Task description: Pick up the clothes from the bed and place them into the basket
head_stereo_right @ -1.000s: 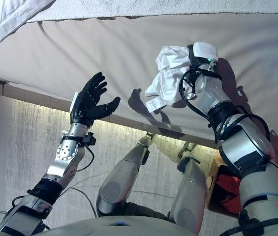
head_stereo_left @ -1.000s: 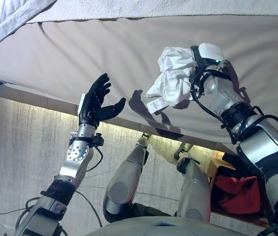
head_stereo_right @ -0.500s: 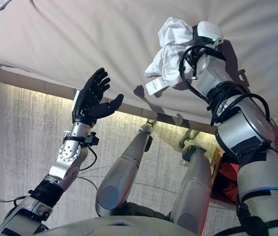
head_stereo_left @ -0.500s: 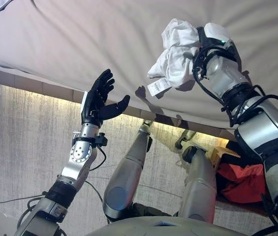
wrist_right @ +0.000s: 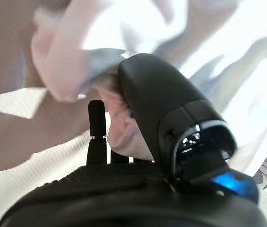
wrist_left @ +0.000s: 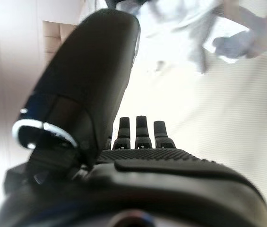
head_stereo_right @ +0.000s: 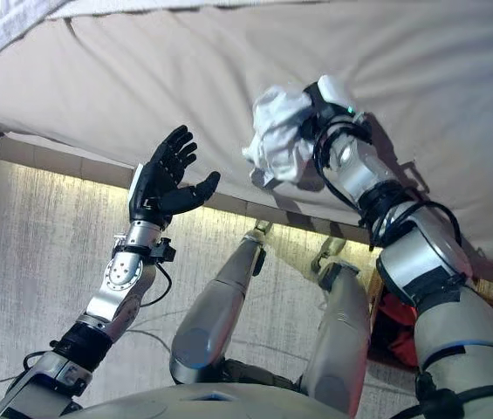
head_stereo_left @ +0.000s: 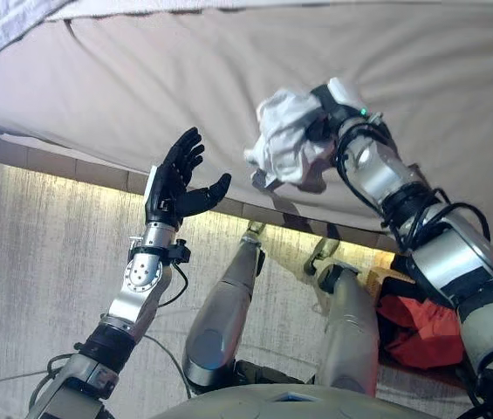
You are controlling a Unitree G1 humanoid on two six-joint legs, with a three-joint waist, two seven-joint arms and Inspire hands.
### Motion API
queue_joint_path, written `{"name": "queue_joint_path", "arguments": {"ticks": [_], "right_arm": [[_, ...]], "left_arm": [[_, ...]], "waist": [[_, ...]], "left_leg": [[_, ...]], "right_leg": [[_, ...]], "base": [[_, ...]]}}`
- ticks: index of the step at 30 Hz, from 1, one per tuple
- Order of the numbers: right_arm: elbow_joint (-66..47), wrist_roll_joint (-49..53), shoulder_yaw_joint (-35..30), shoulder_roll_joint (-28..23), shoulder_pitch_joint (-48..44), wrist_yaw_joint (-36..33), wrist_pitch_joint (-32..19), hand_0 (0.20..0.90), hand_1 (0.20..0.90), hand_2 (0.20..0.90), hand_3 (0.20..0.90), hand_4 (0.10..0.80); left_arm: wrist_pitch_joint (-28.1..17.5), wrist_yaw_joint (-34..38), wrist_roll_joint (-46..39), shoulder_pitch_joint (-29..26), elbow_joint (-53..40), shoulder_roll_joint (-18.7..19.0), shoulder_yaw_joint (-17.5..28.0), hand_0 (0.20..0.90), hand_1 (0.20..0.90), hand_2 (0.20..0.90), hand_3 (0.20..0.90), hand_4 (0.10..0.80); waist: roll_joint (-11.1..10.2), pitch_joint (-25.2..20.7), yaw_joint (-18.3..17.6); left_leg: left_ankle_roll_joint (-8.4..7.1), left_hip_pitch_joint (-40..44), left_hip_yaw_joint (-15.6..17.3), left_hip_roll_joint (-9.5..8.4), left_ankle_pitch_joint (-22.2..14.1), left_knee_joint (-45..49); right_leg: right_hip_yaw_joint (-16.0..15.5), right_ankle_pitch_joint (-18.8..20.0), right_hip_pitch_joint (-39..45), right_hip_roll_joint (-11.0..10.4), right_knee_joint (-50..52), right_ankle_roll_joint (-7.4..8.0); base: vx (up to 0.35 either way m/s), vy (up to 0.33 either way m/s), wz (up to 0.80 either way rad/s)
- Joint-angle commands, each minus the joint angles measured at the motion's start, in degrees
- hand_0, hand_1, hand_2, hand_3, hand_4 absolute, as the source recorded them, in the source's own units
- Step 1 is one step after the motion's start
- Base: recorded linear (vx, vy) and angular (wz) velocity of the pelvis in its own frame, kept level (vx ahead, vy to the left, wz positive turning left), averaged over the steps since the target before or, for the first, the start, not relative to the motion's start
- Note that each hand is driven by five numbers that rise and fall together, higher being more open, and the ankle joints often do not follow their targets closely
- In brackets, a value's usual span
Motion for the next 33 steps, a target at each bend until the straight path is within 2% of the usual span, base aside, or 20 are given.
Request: {"name": "queue_joint_path", "arguments": {"ticks": [1, 4, 11, 18, 26, 33], "right_arm": [[-7.1, 2.4, -2.1, -4.2, -5.0, -1.7, -3.8, 0.300, 0.300, 0.300, 0.200, 0.100], [-8.1, 3.9, -2.8, -5.9, -3.0, -1.7, -4.5, 0.300, 0.300, 0.300, 0.200, 0.100], [-11.0, 7.6, -8.8, -9.9, 4.8, -1.6, -6.1, 0.300, 0.300, 0.300, 0.200, 0.100], [-18.4, 8.9, -19.3, -13.0, 20.0, -0.2, -7.3, 0.300, 0.300, 0.300, 0.200, 0.100], [-22.1, 10.0, -30.8, -15.0, 36.7, 3.2, -8.7, 0.300, 0.300, 0.300, 0.200, 0.100], [-21.3, 12.9, -39.0, -15.0, 45.8, 3.8, -9.7, 0.300, 0.300, 0.300, 0.200, 0.100]], "left_arm": [[-4.8, 0.6, 0.2, -1.4, -3.0, 0.9, 1.2, 0.900, 0.900, 0.900, 0.900, 0.800], [-4.2, 1.3, 0.7, -2.1, -1.2, 0.7, 1.3, 0.900, 0.900, 0.900, 0.900, 0.800], [-2.1, 2.3, 2.1, -1.6, 1.0, 0.3, 2.4, 0.900, 0.900, 0.900, 0.900, 0.800], [0.4, 1.5, 3.5, 0.4, 1.6, 0.3, 4.5, 0.900, 0.900, 0.900, 0.900, 0.800], [1.5, -2.6, 1.7, 2.3, 2.9, 0.0, 7.2, 0.900, 0.900, 0.900, 0.900, 0.800], [2.9, -5.7, -1.0, 1.9, 4.0, -1.7, 7.7, 0.900, 0.900, 0.900, 0.900, 0.800]], "waist": [[-1.6, -1.5, -1.7], [-2.4, -1.5, -3.2], [-4.7, -7.0, -7.6], [-6.9, -13.5, -13.6], [-7.5, -17.8, -19.8], [-7.1, -18.5, -24.2]], "left_leg": [[2.53, 8.6, 3.7, 0.67, -5.2, 0.4], [1.94, 14.6, 4.6, 1.95, -4.2, -3.5], [1.23, 23.1, 7.4, 4.37, -3.1, -11.4], [1.25, 29.9, 12.6, 6.59, -2.6, -18.0], [1.36, 34.9, 17.9, 8.02, -3.3, -22.2], [1.48, 35.8, 22.0, 8.96, -4.8, -21.5]], "right_leg": [[0.0, -2.4, 12.8, 2.3, -3.1, -0.50], [0.9, -1.4, 18.3, 2.9, -7.4, -0.06], [4.3, 1.9, 25.8, 4.6, -16.9, 1.30], [9.7, 5.8, 29.7, 5.8, -23.9, 3.46], [15.9, 8.6, 30.7, 6.7, -27.7, 5.61], [19.8, 8.7, 28.8, 7.6, -26.6, 6.15]], "base": [[0.122, -0.014, -0.23], [0.117, -0.013, -0.28], [0.133, -0.015, -0.26], [0.121, -0.006, -0.45], [0.076, 0.004, -0.52], [-0.023, -0.007, -0.48]]}}
